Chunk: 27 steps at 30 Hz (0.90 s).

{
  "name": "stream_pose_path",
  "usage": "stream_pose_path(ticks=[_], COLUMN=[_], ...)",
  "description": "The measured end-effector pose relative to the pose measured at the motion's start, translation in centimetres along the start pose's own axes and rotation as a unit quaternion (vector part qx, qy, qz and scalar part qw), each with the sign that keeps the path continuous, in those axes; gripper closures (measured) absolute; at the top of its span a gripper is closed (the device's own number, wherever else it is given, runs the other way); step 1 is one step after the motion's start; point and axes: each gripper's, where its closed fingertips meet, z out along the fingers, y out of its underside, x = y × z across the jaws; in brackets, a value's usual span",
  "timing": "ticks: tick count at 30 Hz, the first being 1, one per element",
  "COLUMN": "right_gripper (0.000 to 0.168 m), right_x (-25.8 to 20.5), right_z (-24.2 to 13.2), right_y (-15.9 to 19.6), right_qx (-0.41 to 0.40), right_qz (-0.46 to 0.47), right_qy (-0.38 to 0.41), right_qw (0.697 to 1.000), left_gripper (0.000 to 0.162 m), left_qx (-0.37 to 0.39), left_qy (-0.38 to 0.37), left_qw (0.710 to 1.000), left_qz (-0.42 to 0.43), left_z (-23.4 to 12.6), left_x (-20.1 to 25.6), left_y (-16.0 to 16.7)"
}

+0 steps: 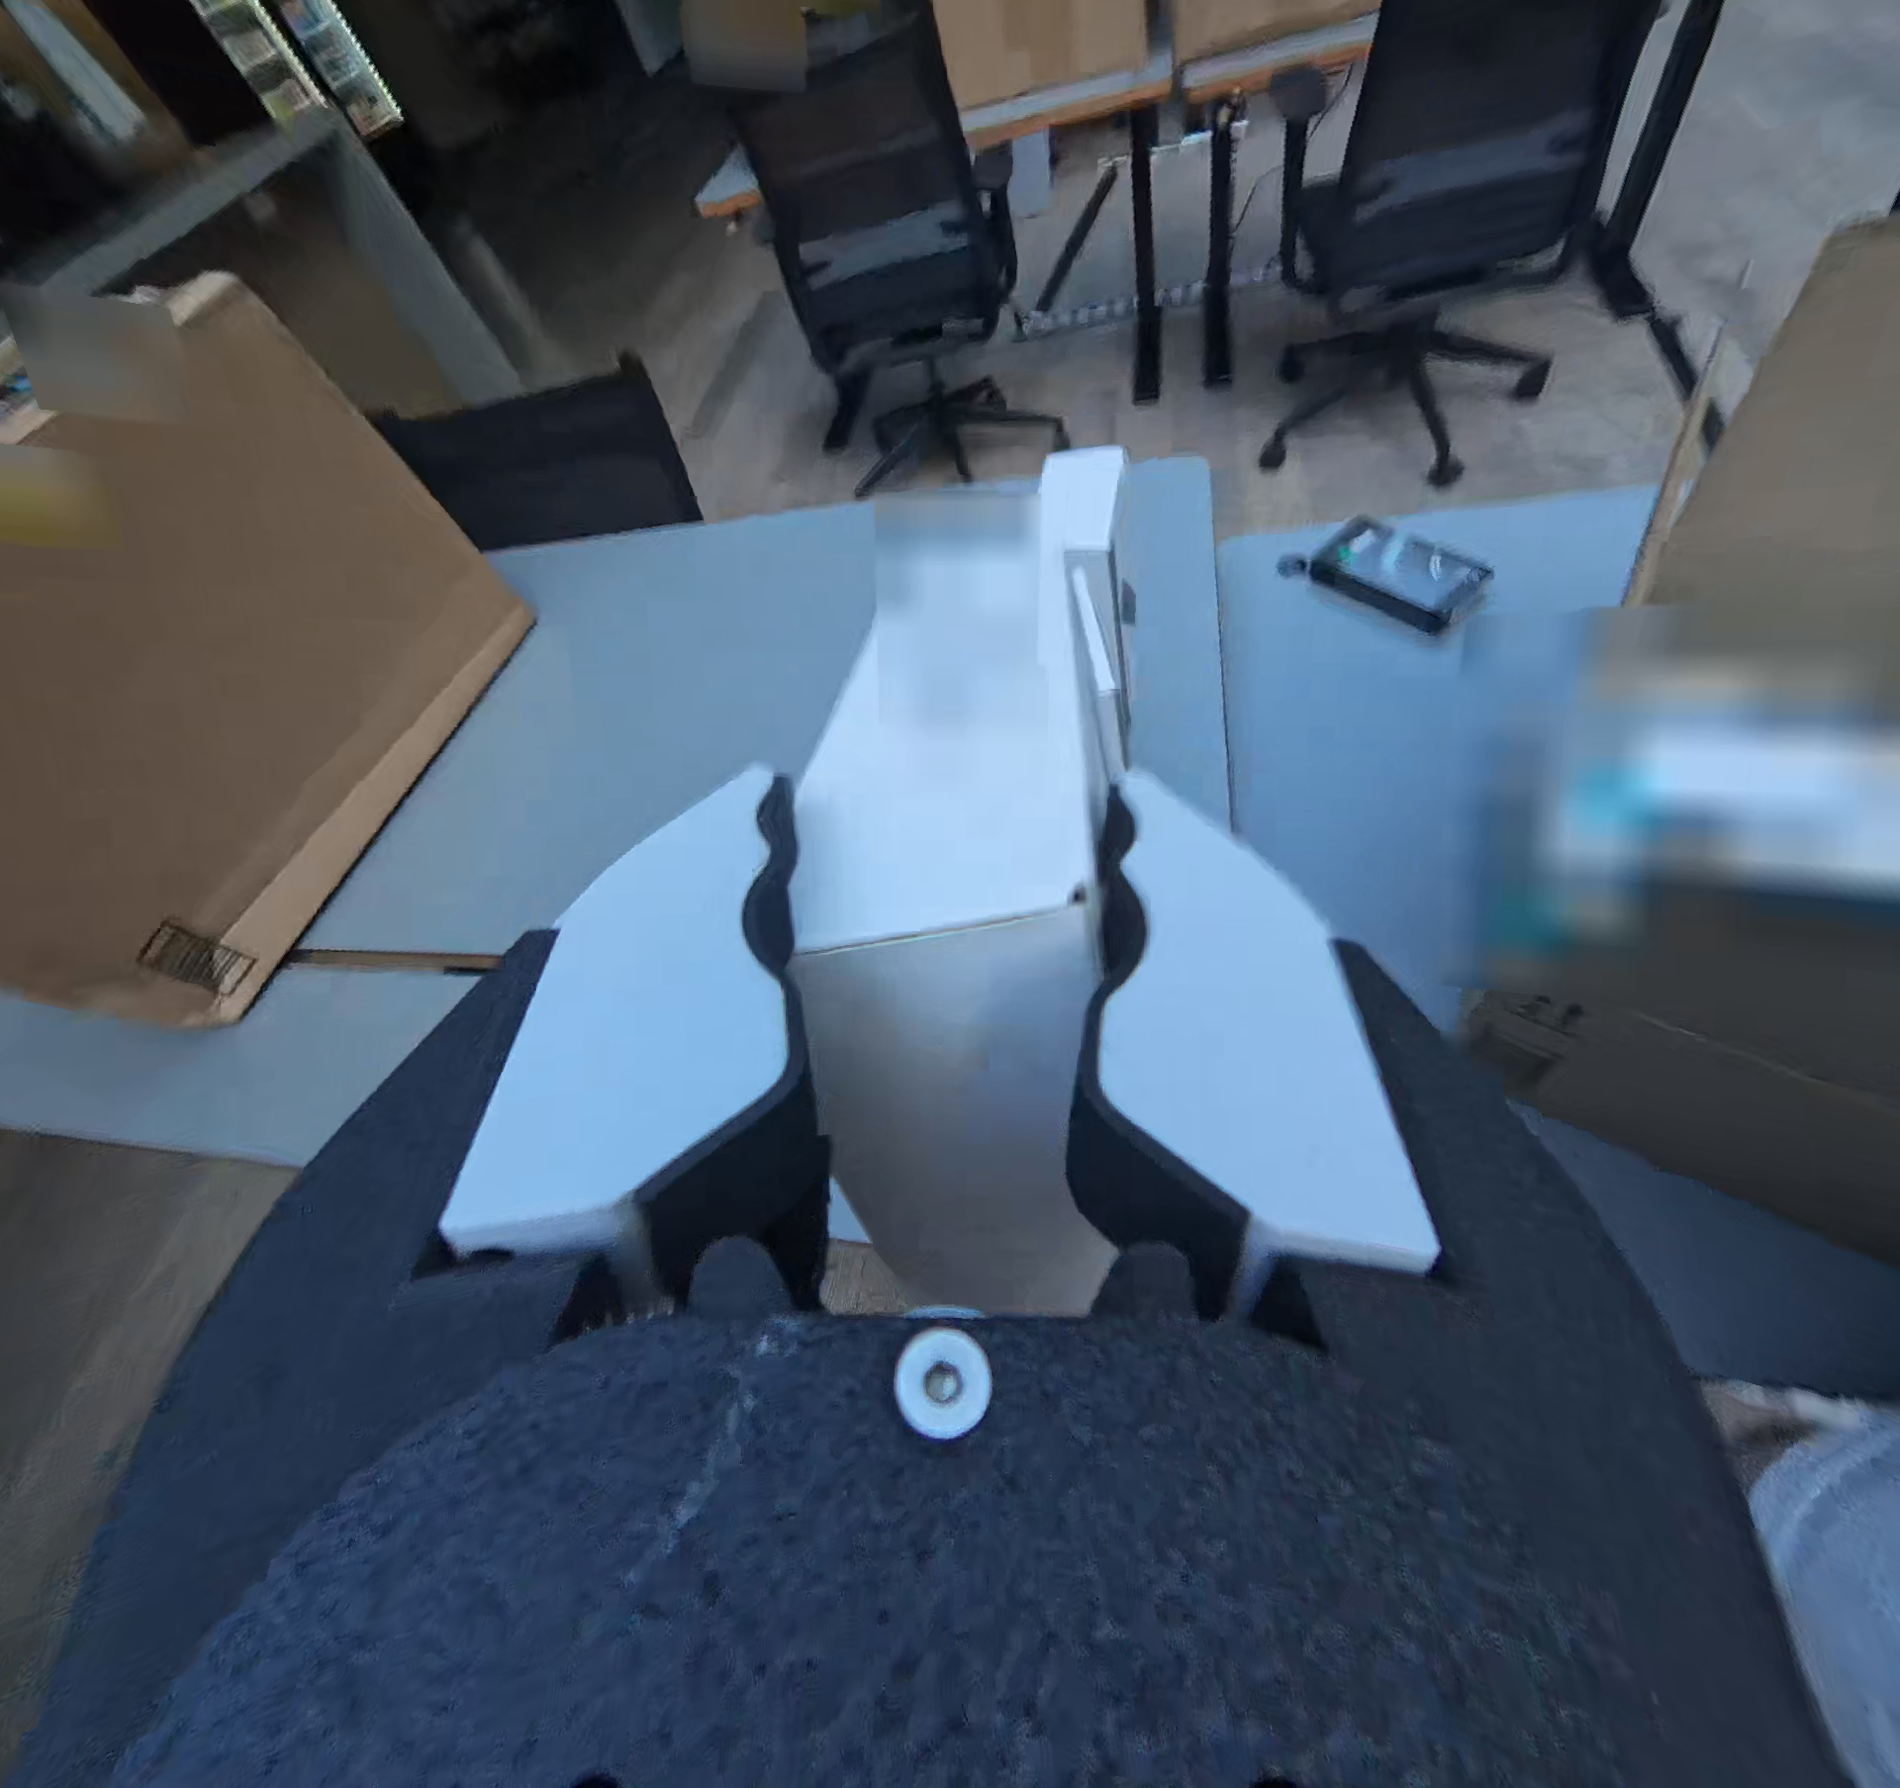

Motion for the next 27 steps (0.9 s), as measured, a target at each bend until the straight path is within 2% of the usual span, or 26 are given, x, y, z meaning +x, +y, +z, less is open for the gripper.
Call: stream_pose_path(ticks=[2, 3, 5, 6, 7, 8, 9, 11, 13, 16, 18, 20, 24, 26, 27], right_gripper=[0.091, 0.093, 0.098, 0.098, 0.1, 0.099, 0.099, 0.095, 0.096, 0.096, 0.095, 0.092, 0.083, 0.079, 0.079], right_x=[-0.1, -0.2, -0.3, -0.9, -1.2, -1.4, -2.1, -3.3, -3.2, -3.4, -2.9, -1.4, 3.4, 5.3, 5.5], right_z=[1.6, 2.4, 4.5, 5.9, 7.1, 8.1, 8.7, 9.5, 9.9, 10.7, 11.4, 11.9, 11.5, 11.2, 11.4], right_y=[-0.9, -1.2, -1.7, -1.6, -1.5, -1.6, -1.9, -2.2, -2.5, -1.7, -0.1, 2.4, 8.5, 11.0, 12.0], right_qx=[-0.012, -0.017, -0.02, -0.03, -0.044, -0.056, -0.066, -0.092, -0.113, -0.144, -0.171, -0.214, -0.342, -0.394, -0.407], right_qz=[-0.005, -0.008, -0.012, -0.019, -0.027, -0.032, -0.038, -0.06, -0.092, -0.098, -0.092, -0.087, -0.124, -0.15, -0.153], right_qy=[-0.005, -0.005, 0.002, -0.009, -0.008, 0.001, -0.002, -0.008, 0.023, 0.036, 0.053, 0.086, 0.162, 0.18, 0.171], right_qw=[1.0, 1.0, 1.0, 0.999, 0.999, 0.998, 0.997, 0.994, 0.989, 0.984, 0.98, 0.969, 0.917, 0.888, 0.884], left_gripper=[0.108, 0.108, 0.108, 0.111, 0.107, 0.106, 0.106, 0.106, 0.106, 0.106, 0.106, 0.106, 0.104, 0.104, 0.103], left_qx=[-0.039, -0.064, -0.082, 0.029, 0.032, 0.048, 0.036, 0.034, 0.034, 0.059, 0.071, 0.105, 0.115, 0.092, 0.071], left_qy=[-0.066, -0.089, -0.12, -0.16, -0.17, -0.169, -0.161, -0.139, -0.126, -0.12, -0.105, -0.119, -0.113, -0.062, -0.042], left_qw=[0.996, 0.992, 0.979, 0.967, 0.941, 0.929, 0.933, 0.946, 0.952, 0.963, 0.966, 0.961, 0.947, 0.957, 0.962], left_qz=[-0.051, -0.065, -0.146, -0.197, -0.29, -0.325, -0.321, -0.291, -0.277, -0.234, -0.225, -0.226, -0.277, -0.268, -0.262], left_z=[0.1, 1.4, 6.3, 7.4, 8.2, 9.5, 10.7, 12.2, 13.2, 14.6, 16.2, 16.8, 16.6, 16.0, 15.6], left_x=[-4.6, -6.3, -7.8, -9.4, -10.8, -11.3, -11.2, -10.7, -11.0, -10.6, -9.4, -9.2, -10.4, -8.7, -7.4], left_y=[6.5, 10.8, 21.5, 22.4, 23.9, 24.4, 24.6, 23.8, 23.3, 22.8, 23.1, 23.5, 24.8, 25.8, 26.9])
